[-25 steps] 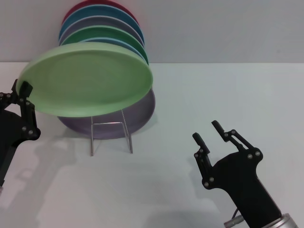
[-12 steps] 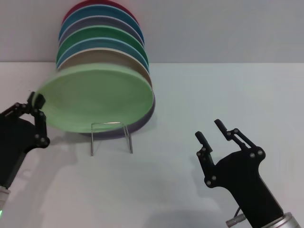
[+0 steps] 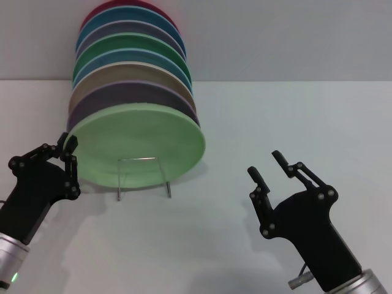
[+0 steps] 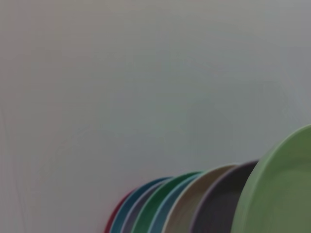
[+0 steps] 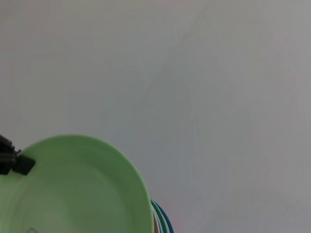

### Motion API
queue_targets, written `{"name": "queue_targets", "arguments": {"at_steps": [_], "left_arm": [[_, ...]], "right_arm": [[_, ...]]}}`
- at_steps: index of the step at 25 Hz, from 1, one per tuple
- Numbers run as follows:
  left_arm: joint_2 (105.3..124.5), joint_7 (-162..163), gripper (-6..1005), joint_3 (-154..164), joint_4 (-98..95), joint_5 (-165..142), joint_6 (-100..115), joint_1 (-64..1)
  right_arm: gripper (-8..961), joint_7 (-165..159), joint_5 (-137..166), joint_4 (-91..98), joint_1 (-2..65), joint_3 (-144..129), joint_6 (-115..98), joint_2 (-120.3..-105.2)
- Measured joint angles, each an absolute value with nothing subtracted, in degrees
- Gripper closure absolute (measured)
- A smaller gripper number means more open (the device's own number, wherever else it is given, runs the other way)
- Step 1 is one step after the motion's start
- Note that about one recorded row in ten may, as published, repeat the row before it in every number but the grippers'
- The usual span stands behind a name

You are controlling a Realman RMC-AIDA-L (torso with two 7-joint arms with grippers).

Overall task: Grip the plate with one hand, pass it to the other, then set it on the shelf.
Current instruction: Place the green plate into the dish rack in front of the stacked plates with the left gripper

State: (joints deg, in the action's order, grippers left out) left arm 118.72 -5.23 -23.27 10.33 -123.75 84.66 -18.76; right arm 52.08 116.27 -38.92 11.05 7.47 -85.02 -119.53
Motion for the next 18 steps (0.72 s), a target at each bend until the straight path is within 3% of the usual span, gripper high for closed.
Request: {"name": "queue_targets", "arguments": {"at_steps": [6, 12, 16, 18], "left_arm": [[118.65, -5.53, 949, -22.88, 10.38, -123.74, 82.78, -18.95], [118.65, -5.54, 778, -22.87, 10.36, -123.74, 86.02, -17.02], [118.68, -5.54, 652, -22.83, 12.33, -123.74, 93.85, -11.74], [118.67, -5.54, 643, -22.83, 13.15, -123.75, 95.04, -10.73]], "right_arm": [[591, 52.12, 116.25, -38.92, 11.50, 8.09, -84.91, -119.61], [592, 51.06, 116.10, -38.42, 11.80, 12.09, -84.41, -119.70], [592, 44.05, 116.07, -34.49, 13.69, 17.95, -84.59, -119.66], [591, 42.46, 116.06, -33.60, 14.15, 19.40, -84.52, -119.62]]}}
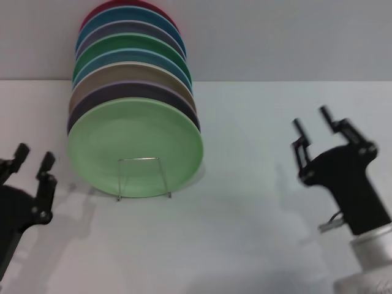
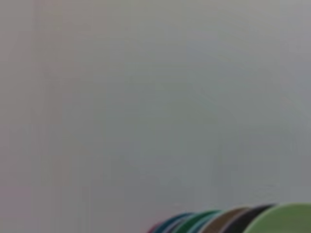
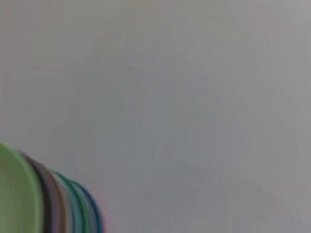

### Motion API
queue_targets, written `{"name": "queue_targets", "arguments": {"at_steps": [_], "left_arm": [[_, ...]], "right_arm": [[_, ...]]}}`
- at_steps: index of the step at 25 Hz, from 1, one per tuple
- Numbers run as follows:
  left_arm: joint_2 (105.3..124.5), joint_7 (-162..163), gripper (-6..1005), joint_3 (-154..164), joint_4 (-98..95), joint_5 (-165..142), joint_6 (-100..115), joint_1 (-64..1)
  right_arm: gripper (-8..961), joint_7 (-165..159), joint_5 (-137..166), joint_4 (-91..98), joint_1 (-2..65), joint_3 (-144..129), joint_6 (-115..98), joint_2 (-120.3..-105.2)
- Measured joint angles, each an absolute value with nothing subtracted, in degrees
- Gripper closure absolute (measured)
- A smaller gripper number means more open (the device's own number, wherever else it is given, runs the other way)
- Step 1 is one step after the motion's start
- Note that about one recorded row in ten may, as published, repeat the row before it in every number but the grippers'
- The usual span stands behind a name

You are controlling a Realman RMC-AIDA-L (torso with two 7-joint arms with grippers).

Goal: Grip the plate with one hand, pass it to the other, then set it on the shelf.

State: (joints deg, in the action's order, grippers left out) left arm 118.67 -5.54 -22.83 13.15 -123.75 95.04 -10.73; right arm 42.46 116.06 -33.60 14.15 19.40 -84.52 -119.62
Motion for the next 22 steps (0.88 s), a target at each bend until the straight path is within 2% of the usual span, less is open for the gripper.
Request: {"name": "queue_targets", "arguments": {"at_steps": [15, 22], "left_arm": [[118.76, 0.84, 575, -25.28, 15.57, -123.18, 94.02, -10.02], [118.73, 1.48, 211, -28.12, 15.62, -123.06, 92.64, -10.38]], "right_arm": [[589, 28.01, 116.00, -23.49, 21.93, 25.74, -79.19, -119.60], [577, 26.58, 116.01, -22.31, 21.71, 26.24, -79.47, -119.52]]}}
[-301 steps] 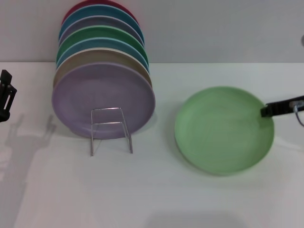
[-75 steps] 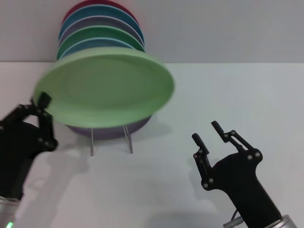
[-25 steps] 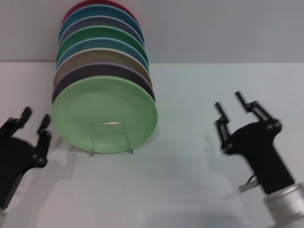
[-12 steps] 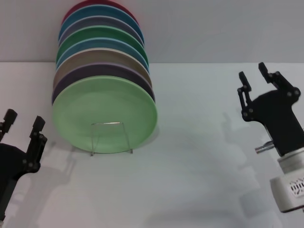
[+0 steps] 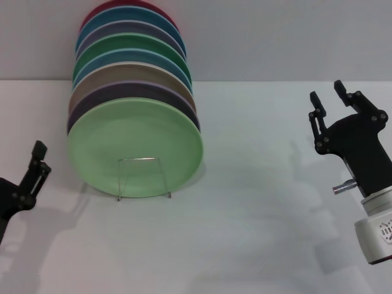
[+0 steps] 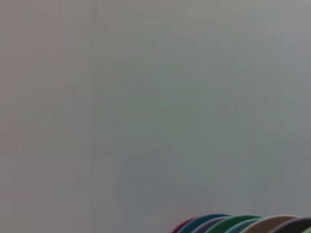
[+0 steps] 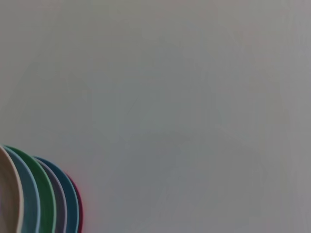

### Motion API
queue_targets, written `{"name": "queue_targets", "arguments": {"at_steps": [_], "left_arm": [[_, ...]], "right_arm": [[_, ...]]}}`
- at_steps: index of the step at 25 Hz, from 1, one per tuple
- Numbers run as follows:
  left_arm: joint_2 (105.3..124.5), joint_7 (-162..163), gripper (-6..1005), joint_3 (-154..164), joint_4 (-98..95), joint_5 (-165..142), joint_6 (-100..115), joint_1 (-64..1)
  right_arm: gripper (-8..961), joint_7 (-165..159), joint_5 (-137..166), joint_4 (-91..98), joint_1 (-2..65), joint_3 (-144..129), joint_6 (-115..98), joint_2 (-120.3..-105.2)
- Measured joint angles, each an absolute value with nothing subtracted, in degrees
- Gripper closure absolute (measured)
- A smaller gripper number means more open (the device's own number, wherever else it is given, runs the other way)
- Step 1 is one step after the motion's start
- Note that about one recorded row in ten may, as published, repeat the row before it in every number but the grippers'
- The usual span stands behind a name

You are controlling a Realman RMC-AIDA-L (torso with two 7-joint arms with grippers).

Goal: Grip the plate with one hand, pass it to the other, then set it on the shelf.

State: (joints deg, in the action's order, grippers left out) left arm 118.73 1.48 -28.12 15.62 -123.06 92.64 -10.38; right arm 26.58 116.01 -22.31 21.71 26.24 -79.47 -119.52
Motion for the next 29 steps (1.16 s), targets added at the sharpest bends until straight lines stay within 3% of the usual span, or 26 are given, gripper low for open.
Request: {"name": "queue_targets", "arguments": {"at_steps": [1, 13, 21, 27, 29], "left_arm": [[118.73, 1.85, 165, -29.05, 15.64, -123.04, 92.65, -10.42], [118.64, 5.77, 166, -34.31, 15.14, -123.04, 92.19, -10.82], [118.69, 5.87, 166, -35.95, 15.42, -123.02, 92.16, -11.04], [118.74, 5.84, 166, -36.84, 15.08, -122.96, 91.75, -11.48], [118.74, 5.82, 166, -36.86, 15.06, -122.96, 91.71, -11.52]], "right_arm": [[576, 26.54, 116.01, -22.17, 21.41, 26.39, -79.50, -119.48], [556, 19.25, 115.99, -19.90, 20.47, 29.51, -79.59, -119.30], [543, 2.42, 116.28, -10.65, 24.23, 30.64, -78.82, -118.92], [353, 2.25, 116.11, -9.41, 24.65, 30.98, -81.29, -119.00], [353, 2.39, 116.11, -9.33, 25.12, 31.00, -81.58, -118.95]]}}
